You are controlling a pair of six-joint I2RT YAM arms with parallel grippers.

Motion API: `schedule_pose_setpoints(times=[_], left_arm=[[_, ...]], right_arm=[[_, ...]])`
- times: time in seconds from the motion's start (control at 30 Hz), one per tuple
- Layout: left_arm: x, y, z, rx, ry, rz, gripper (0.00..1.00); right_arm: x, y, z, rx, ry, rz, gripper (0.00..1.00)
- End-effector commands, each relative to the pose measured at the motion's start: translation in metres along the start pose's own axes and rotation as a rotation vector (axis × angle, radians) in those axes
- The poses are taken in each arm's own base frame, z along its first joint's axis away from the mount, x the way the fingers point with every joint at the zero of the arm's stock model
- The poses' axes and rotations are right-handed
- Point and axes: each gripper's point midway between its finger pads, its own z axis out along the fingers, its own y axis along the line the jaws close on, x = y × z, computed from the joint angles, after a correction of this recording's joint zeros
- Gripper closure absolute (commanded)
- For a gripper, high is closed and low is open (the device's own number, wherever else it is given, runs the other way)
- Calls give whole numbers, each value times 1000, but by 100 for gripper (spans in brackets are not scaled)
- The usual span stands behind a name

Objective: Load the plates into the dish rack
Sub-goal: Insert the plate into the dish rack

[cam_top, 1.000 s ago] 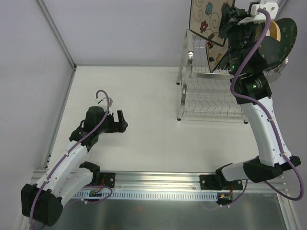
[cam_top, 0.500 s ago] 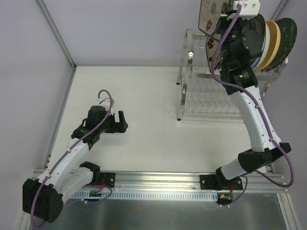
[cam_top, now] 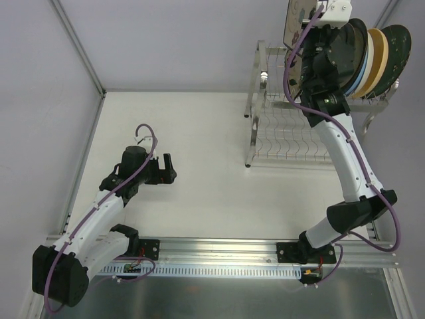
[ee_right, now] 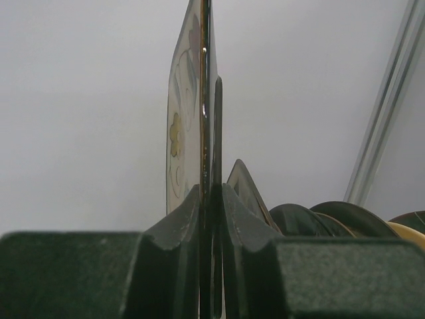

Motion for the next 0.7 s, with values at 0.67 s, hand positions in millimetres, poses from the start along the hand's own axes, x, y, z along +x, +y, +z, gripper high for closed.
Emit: schedule_pose_setpoints(times=[0.67], left_arm=[[-20, -1, -3, 4, -48, 2, 1]], right_arm=[[-38, -24, -8, 79, -185, 139, 99]])
